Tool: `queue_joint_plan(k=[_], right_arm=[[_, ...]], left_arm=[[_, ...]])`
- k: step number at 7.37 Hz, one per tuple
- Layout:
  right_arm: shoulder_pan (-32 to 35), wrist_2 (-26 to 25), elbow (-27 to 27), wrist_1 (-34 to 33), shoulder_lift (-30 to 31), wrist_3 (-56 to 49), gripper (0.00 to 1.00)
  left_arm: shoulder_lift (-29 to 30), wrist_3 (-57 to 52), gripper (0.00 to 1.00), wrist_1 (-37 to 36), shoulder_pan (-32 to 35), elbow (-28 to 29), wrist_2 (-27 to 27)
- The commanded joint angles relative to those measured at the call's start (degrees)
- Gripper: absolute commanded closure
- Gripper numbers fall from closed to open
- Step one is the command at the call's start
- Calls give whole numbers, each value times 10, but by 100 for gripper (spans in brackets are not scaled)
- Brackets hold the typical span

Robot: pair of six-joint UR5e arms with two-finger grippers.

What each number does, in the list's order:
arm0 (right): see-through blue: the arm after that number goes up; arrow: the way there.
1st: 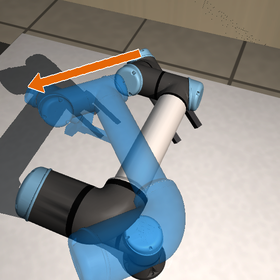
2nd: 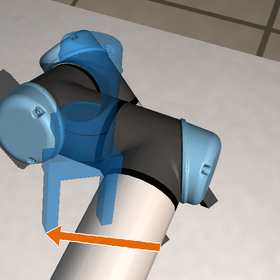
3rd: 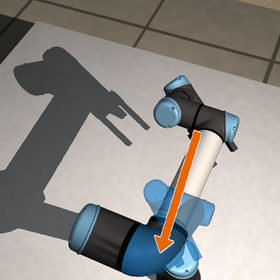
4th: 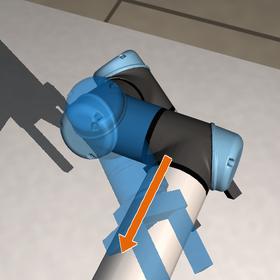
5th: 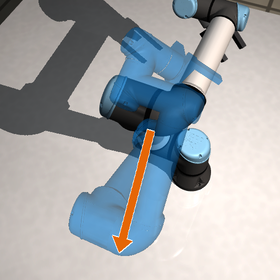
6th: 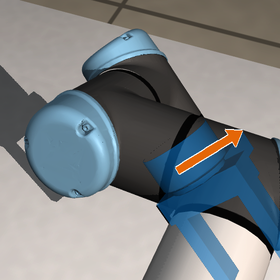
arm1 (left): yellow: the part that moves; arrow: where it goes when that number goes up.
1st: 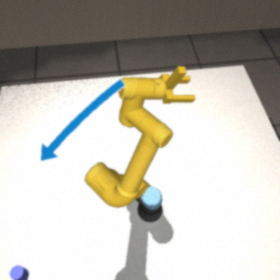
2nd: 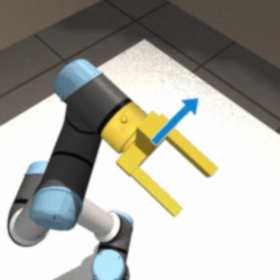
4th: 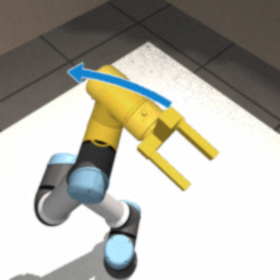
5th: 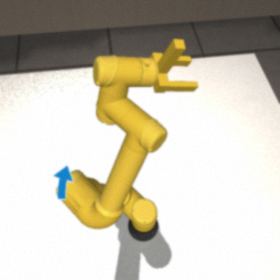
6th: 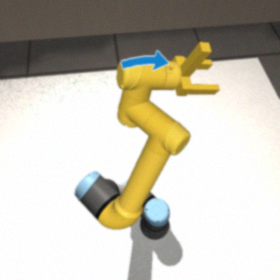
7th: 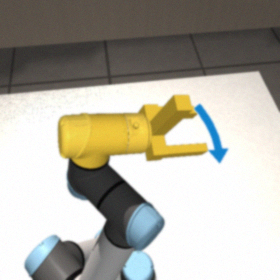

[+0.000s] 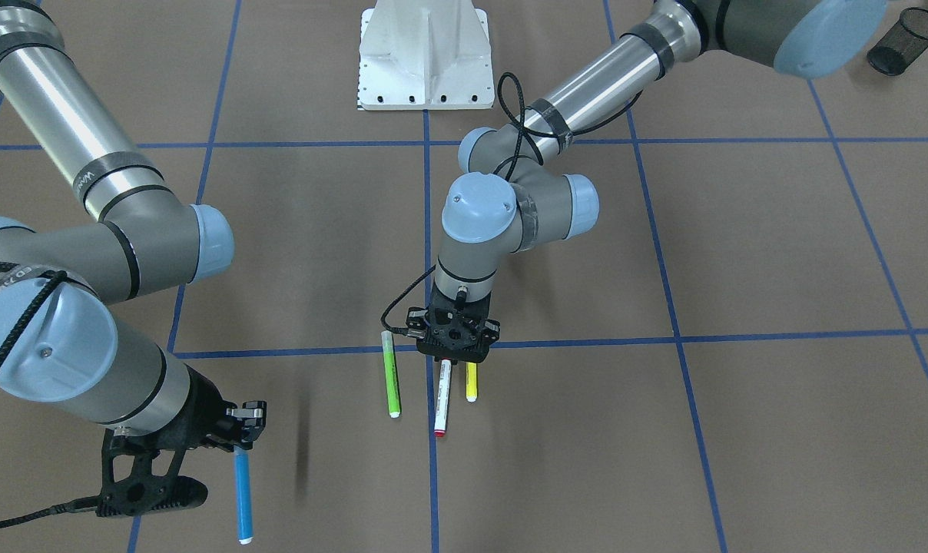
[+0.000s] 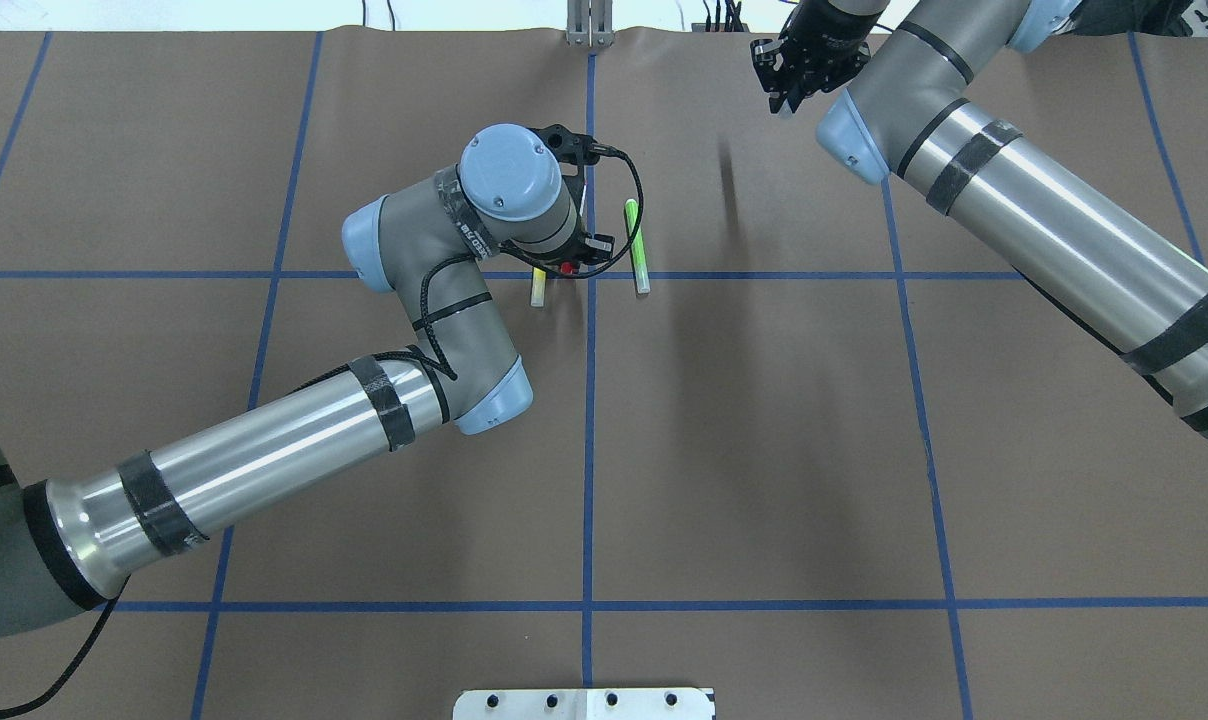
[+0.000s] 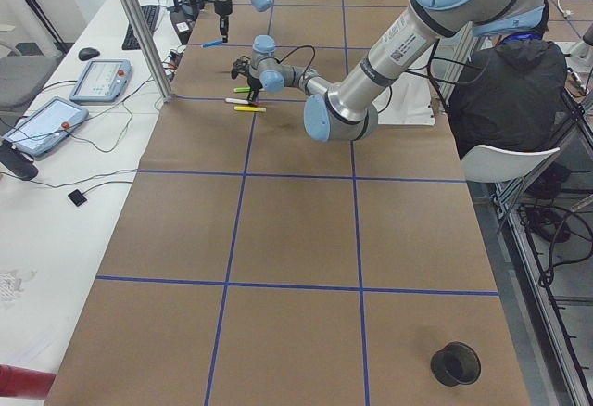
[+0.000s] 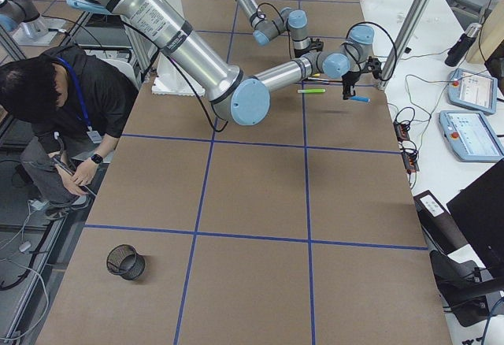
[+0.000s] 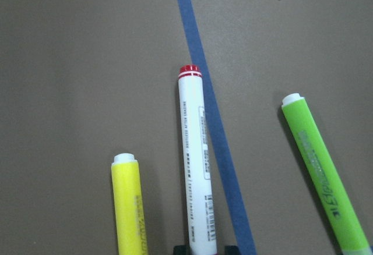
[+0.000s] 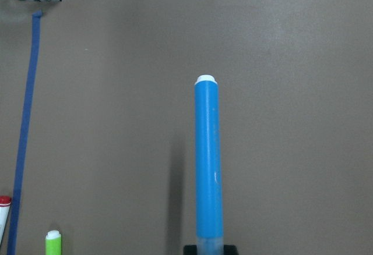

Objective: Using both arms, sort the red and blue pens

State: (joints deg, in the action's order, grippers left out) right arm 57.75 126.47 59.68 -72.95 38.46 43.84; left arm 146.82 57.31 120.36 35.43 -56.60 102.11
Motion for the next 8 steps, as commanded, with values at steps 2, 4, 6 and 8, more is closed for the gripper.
queue_joint_plan(k=[2, 4, 6, 8], right_arm=[[1, 1, 0, 0, 1, -1, 100], [10, 10, 1, -1, 2, -2, 100], [24, 18, 60, -5, 57, -2, 100], [62, 20, 121, -50, 125, -8, 100]], left_arm=[[-3, 2, 100, 0, 2, -10, 1], [-3, 11, 100, -9, 26, -53, 55], [-21, 86, 100, -21, 49, -109, 101], [-100, 100, 100, -113, 114, -224, 185]])
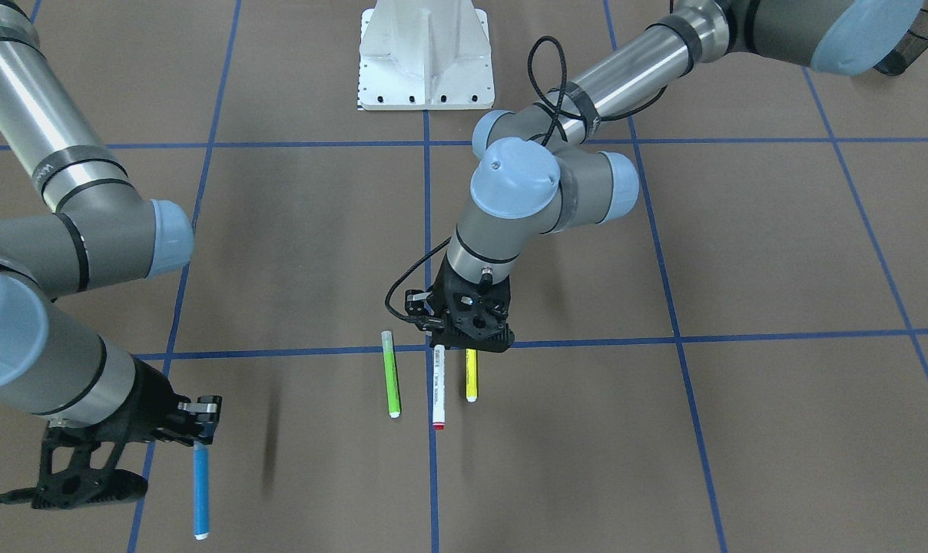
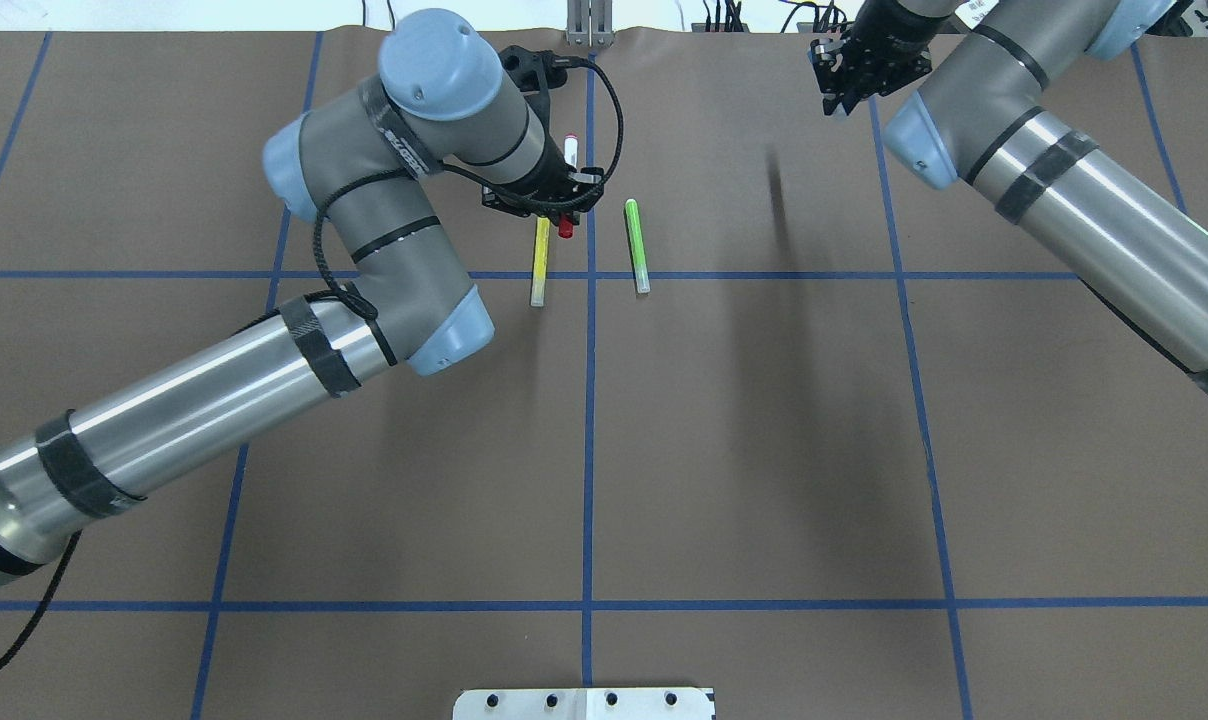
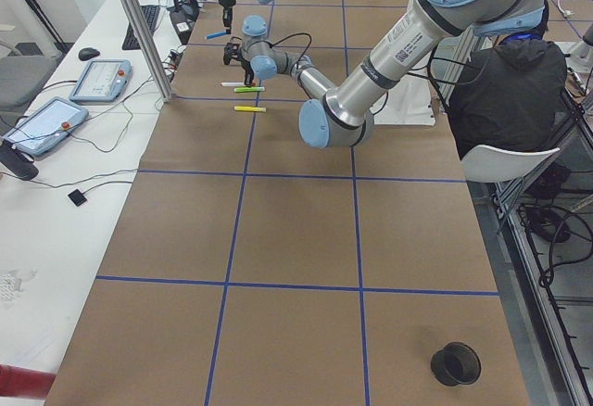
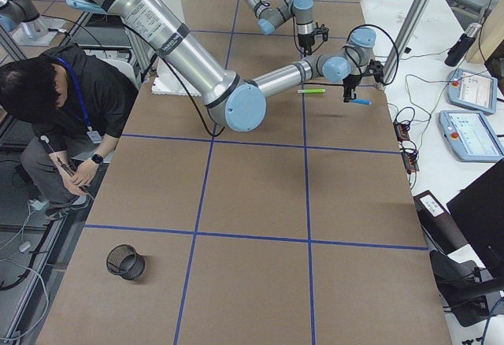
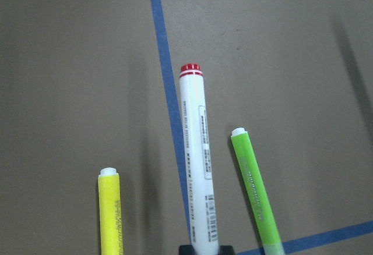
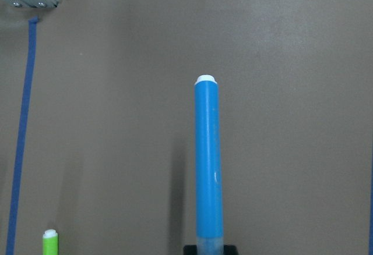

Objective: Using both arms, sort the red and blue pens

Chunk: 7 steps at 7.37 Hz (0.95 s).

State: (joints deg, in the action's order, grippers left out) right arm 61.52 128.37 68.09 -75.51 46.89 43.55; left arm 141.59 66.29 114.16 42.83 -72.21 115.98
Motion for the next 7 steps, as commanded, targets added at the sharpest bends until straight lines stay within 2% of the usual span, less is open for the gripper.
queue_joint_plan(k=[1, 2, 3, 4, 5, 6, 7], right_arm=[[42, 2, 53, -36, 57, -7, 100], [57, 7, 76, -72, 59, -7, 100], [84, 23, 96, -128, 63, -15, 100], [148, 66, 120, -189, 85, -81, 100], [187, 58, 98, -250, 97, -222, 100], [215, 31, 81, -290, 97, -315, 100], [241, 8, 86, -305, 125, -352, 100]], left_arm=[[-71, 12, 100, -55, 52, -87, 48], [-83, 10, 100, -80, 72, -103, 53], [-114, 5, 100, -107, 107, -135, 89], [-145, 2, 100, -114, 148, -162, 141], [-181, -5, 100, -114, 198, -174, 202], [-229, -54, 100, -114, 231, -211, 230], [-310, -107, 100, -115, 246, -258, 237]])
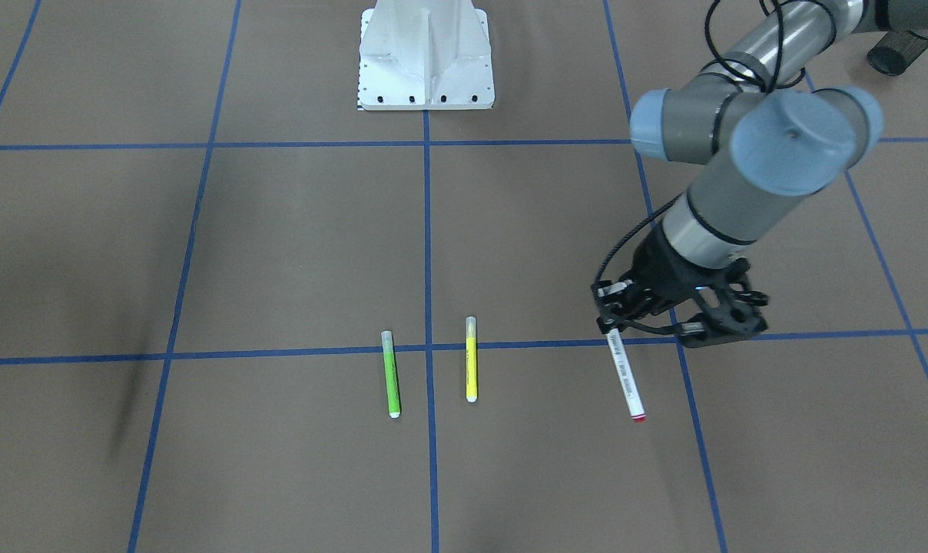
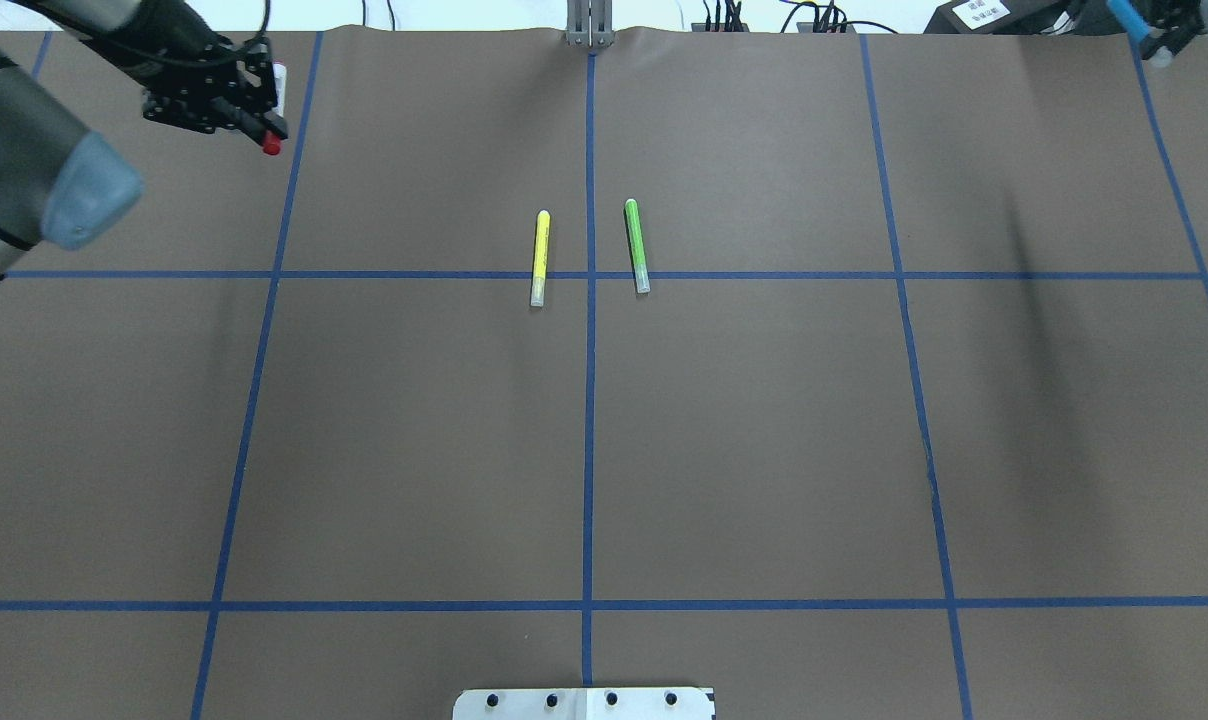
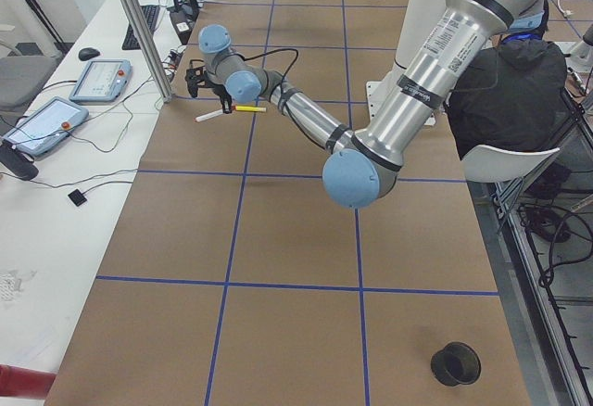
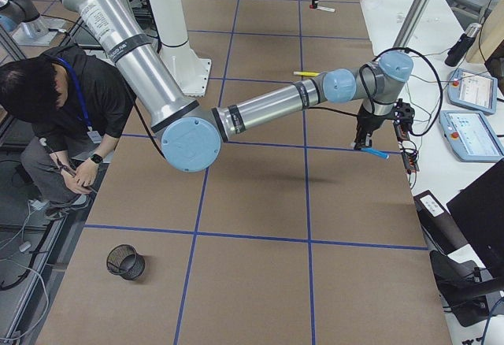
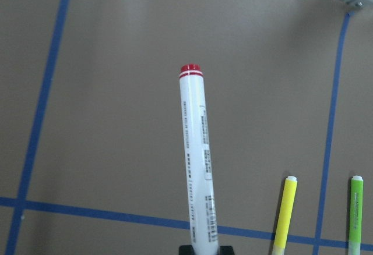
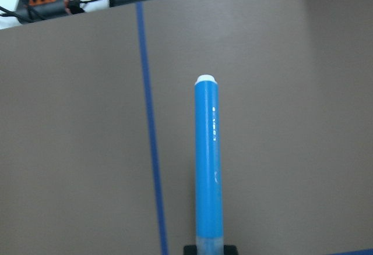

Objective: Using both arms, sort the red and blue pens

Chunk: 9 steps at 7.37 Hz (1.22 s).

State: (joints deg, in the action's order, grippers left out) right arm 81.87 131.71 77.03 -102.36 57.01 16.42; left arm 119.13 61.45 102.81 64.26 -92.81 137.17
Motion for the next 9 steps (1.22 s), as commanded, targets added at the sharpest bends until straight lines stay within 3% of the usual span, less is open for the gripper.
queue_joint_plan(k=[1, 3, 4, 5, 7, 9], right_arm=[[51, -28, 14, -36, 79, -143, 100], [79, -36, 22, -35, 179, -266, 100], [82, -66, 37, -36, 209, -290, 100], [80, -96, 56, -36, 237, -294, 100], [80, -117, 78, -36, 273, -296, 100], [86, -139, 129, -56, 319, -342, 100]], left_arm=[[-141, -121, 100, -1, 58, -69, 25], [-239, -283, 100, -6, 111, -79, 21], [-281, -364, 100, -10, 139, -78, 6], [-296, -449, 100, -52, 172, -79, -41], [-298, -647, 100, -183, 215, -81, -183], [-340, -728, 100, -209, 255, -78, -204]])
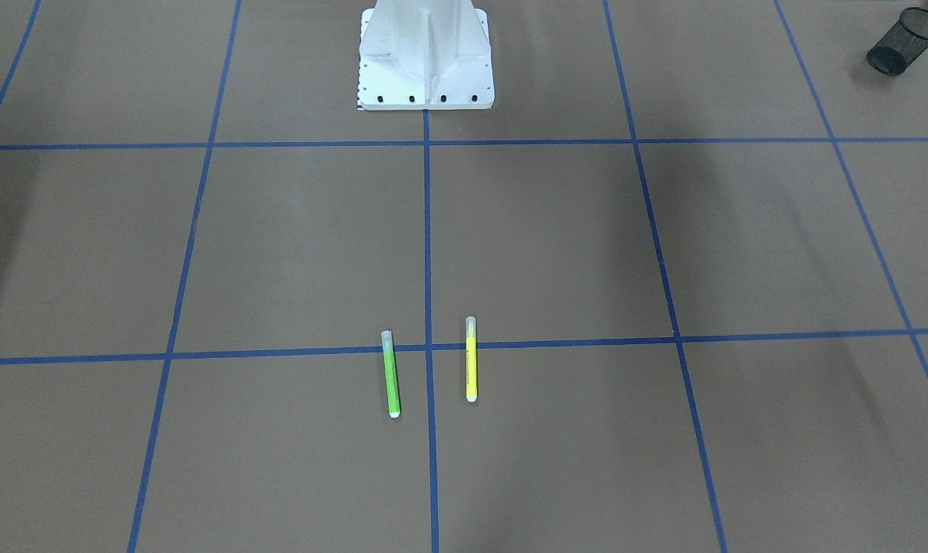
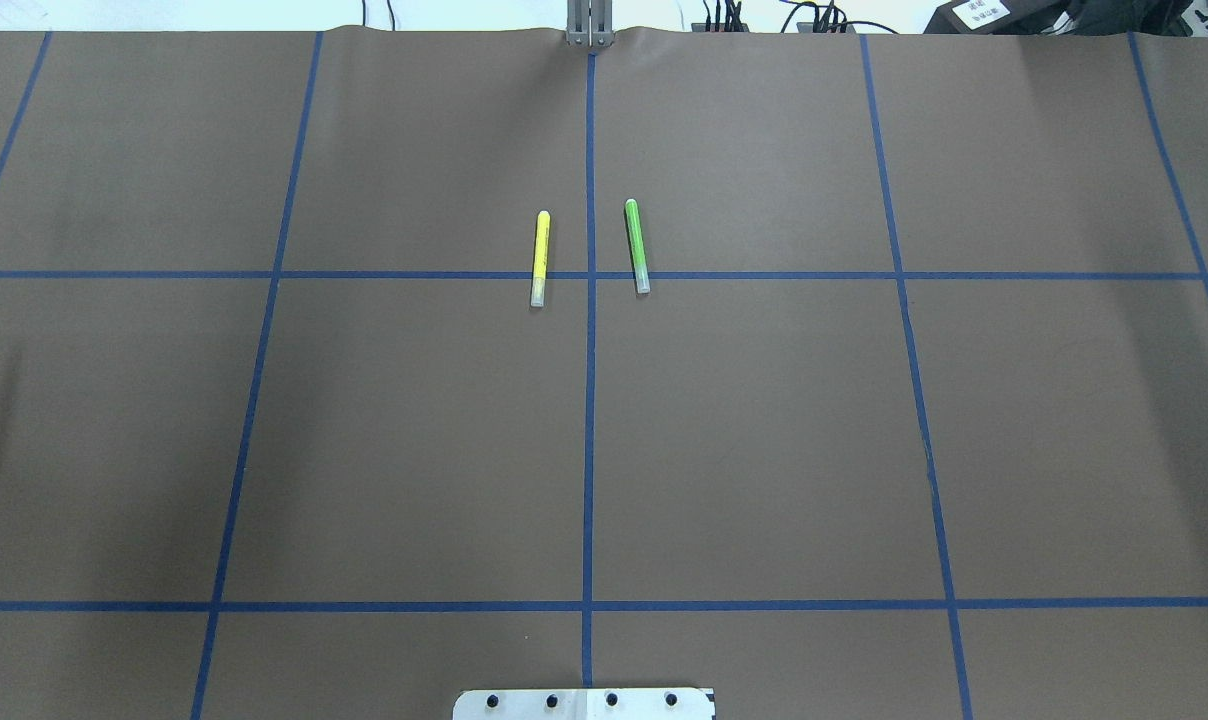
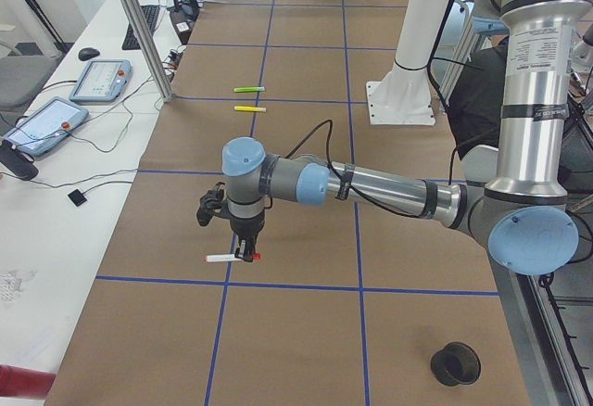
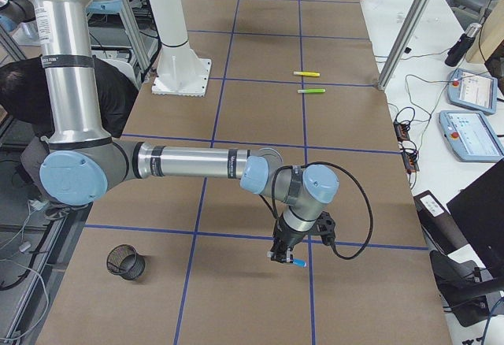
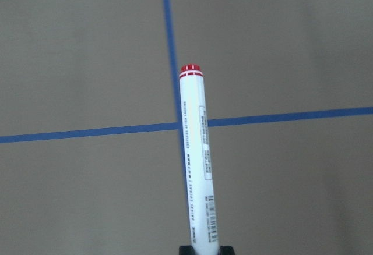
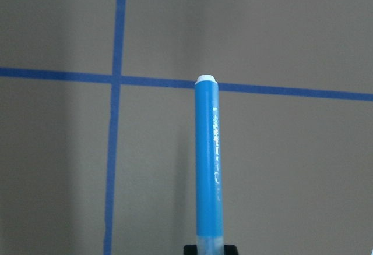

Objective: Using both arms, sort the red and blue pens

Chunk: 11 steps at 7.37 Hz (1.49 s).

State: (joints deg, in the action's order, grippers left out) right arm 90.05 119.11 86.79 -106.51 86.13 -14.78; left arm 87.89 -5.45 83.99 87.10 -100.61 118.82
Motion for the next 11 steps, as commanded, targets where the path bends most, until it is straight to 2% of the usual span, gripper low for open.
queue_joint_plan(k=[1, 3, 5, 6, 8, 9, 10, 11], right_arm=[[14, -20, 56, -75, 41, -74, 100], [40, -33, 105, -198, 55, -156, 100], [60, -45, 120, -298, 55, -186, 100], [64, -78, 133, -339, 56, -197, 100], [102, -82, 141, -415, 76, -247, 100], [126, -83, 145, -475, 64, -249, 100], [131, -85, 174, -516, 65, -249, 100], [131, -85, 180, -538, 65, -249, 100]], left_arm=[[-60, -83, 100, -27, 32, 1, -22], [-97, -136, 100, -74, 54, -4, -22], [-95, -212, 100, -213, 90, -32, -24], [-118, -229, 100, -245, 101, -48, -24], [-187, -230, 100, -259, 132, -68, -23], [-190, -233, 100, -321, 147, -76, -23], [-192, -254, 100, -385, 152, -94, -23], [-192, -261, 100, -419, 153, -92, -23]])
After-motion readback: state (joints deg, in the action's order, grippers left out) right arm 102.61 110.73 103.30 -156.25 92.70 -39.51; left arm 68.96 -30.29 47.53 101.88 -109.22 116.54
